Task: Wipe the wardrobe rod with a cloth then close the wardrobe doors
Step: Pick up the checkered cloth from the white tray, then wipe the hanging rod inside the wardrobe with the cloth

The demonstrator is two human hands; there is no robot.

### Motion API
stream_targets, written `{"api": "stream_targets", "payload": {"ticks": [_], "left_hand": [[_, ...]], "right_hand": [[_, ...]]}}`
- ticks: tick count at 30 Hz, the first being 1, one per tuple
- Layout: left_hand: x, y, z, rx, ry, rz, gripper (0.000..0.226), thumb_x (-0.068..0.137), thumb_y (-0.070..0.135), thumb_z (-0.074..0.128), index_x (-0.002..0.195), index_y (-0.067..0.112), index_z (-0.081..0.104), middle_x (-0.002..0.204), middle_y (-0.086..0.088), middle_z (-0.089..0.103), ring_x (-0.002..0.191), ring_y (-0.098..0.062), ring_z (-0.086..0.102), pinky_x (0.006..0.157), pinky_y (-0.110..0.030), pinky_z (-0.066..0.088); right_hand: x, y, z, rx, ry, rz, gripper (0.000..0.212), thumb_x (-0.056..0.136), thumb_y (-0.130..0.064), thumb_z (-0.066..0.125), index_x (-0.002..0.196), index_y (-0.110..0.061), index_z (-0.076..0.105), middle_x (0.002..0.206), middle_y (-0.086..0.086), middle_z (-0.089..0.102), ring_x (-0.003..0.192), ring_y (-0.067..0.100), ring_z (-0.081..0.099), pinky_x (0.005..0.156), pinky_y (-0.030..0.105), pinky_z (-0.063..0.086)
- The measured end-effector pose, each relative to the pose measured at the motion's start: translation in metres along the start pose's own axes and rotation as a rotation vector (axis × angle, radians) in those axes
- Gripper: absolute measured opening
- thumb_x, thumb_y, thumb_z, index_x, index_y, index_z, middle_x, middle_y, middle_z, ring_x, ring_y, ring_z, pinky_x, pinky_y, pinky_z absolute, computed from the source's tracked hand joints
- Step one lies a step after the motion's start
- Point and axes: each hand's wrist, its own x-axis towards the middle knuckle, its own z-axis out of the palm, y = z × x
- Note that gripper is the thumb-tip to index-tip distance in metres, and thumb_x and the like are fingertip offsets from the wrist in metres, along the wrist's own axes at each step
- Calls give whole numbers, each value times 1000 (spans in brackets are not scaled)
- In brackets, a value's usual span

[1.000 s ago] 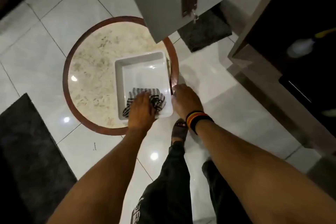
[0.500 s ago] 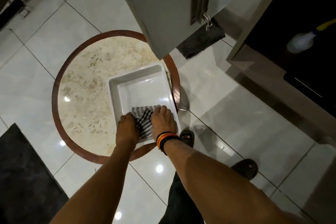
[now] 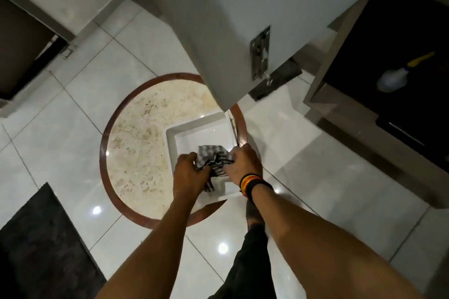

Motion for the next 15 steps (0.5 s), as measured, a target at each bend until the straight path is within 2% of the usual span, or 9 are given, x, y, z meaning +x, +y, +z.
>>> {"api": "stream_targets", "payload": {"ticks": [3,5,7,9,11,13,15], "left_hand": [[-19,45,-3,-94,-64,34,16,79,33,70,90,21,66,78,1,72,73,-22,69,67,-30,52],[-32,78,-1,-113,-88,79,20,78,43,67,88,26,65,70,3,73,66,-18,70,66,-32,56],[-44,117,5,-123,-99,136,27,79,48,63,97,28,67,80,5,76,74,-19,72,69,-31,58],[-55,165,12,-169,-140,202,33,85,47,67,110,26,68,95,4,74,89,-22,72,78,-31,57],[-60,209,22,-258,-182,288,31,87,37,74,110,17,70,100,-2,76,96,-25,72,85,-35,59],[-67,255,26,-319,-215,351,29,86,31,77,109,14,70,101,-4,76,98,-25,72,89,-38,59],[-75,301,26,-367,-219,420,22,84,31,77,101,18,70,94,-1,75,93,-21,73,83,-35,60]], "right_hand": [[-10,15,-53,44,2,44,13,78,-20,70,87,-20,60,112,10,63,107,32,58,86,36,56],[-20,29,-91,177,18,117,15,78,-21,70,87,-19,57,95,6,68,97,31,64,80,36,55],[-35,46,-136,316,85,182,19,78,-24,70,92,-18,59,82,-3,65,85,26,67,76,38,59],[-49,64,-186,392,172,199,24,75,-29,70,96,-21,62,82,-4,69,82,22,69,75,41,61],[-59,77,-232,427,268,192,22,75,-29,73,94,-24,65,89,1,74,85,23,72,79,43,61],[-68,87,-278,456,381,183,19,77,-22,77,92,-22,66,92,4,75,89,24,72,82,43,60],[-78,93,-322,478,479,161,21,79,-20,77,97,-20,65,95,3,74,88,21,71,82,38,59]]}}
